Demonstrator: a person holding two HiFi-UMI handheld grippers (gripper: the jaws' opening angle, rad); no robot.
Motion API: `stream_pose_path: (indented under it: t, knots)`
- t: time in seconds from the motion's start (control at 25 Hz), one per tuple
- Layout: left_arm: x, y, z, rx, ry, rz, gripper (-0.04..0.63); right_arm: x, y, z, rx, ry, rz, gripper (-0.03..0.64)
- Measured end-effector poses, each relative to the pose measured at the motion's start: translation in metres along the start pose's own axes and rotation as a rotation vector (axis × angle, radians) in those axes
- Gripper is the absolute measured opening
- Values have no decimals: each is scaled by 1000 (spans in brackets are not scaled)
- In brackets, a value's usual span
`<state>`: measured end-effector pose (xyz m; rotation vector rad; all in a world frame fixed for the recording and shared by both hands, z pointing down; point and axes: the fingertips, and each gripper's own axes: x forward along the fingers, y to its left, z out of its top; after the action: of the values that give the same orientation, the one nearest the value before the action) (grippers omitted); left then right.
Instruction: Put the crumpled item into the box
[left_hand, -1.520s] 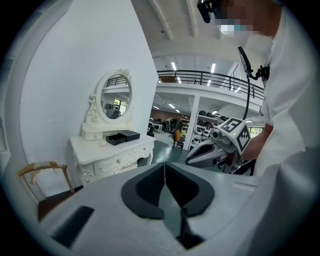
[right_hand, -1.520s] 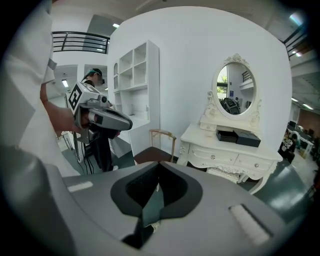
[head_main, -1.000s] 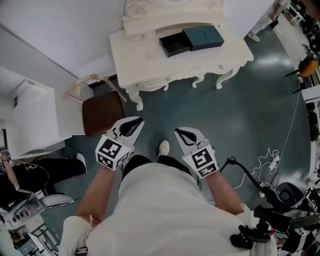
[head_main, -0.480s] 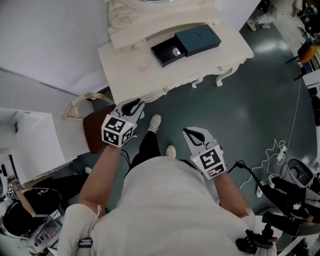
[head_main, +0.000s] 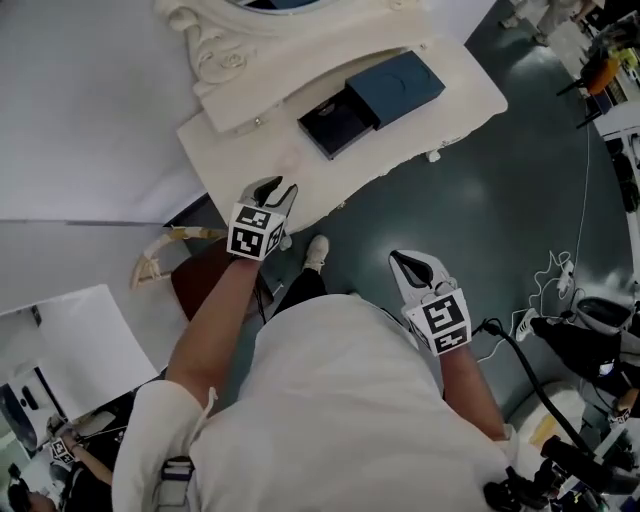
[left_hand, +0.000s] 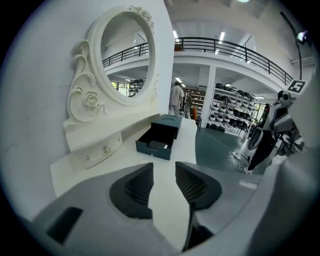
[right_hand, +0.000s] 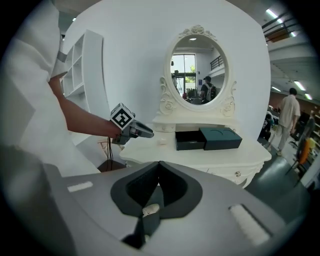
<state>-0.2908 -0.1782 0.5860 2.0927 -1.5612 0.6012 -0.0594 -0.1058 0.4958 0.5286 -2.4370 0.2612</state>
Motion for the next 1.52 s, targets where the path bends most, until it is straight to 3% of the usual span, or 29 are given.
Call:
stream_pose_path:
  t: [0.2,0.44,0.76,0.92,1.12,1.52]
  knots:
    - [51,40,-1,28,60,-26,185,30,-5,15,66,38,-32,2]
    - [88,53,-9,61,148,-52,219,40,-18,20,118,66,-78,2]
    - [110,56,-22,109,187,-80,197,42,-27,19,167,80,-126,2]
    - [109,56,-21,132,207,-90,151,42,-31,17,186,77,-146,2]
    - [100,56,-8,140,196,-93,143,40,-37,17,204,71,-163,2]
    - [95,45,55,193,86,-142,141,38,-50,13,233,64,-196,2]
